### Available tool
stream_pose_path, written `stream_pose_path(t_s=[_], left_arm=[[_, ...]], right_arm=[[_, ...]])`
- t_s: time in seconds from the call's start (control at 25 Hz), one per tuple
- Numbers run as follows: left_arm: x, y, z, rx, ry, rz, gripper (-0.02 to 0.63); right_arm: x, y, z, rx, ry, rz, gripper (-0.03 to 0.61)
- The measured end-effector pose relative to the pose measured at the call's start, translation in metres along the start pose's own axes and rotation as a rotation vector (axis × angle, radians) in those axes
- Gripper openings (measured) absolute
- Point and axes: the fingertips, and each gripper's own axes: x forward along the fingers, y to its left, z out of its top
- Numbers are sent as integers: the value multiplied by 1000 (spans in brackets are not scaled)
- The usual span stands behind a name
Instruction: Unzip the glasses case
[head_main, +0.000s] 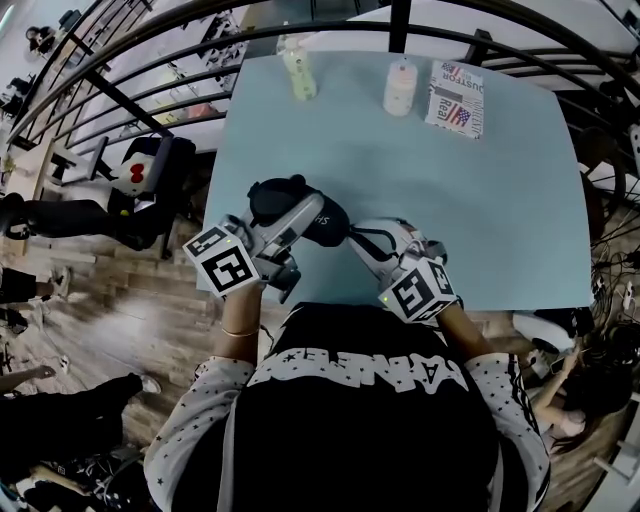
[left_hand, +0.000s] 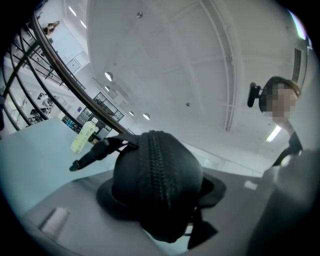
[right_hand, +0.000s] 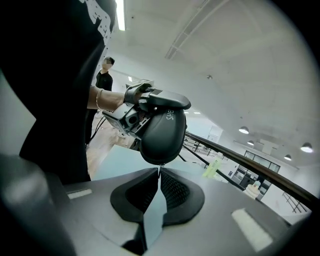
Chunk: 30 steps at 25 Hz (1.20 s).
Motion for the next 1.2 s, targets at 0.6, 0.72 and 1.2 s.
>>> stream_pose_path(t_s=[0.6, 0.72, 1.2], left_arm=[[-5, -4, -12, 4, 59, -9, 0], [-7, -7, -14, 15, 63, -8, 0], [-3, -11, -21, -17, 84, -23, 0]], right_arm=[[0, -1, -4, -156, 99, 19, 8], [-1, 0, -4, -178, 111, 18, 8], [-8, -11, -1, -209, 132, -11, 8]])
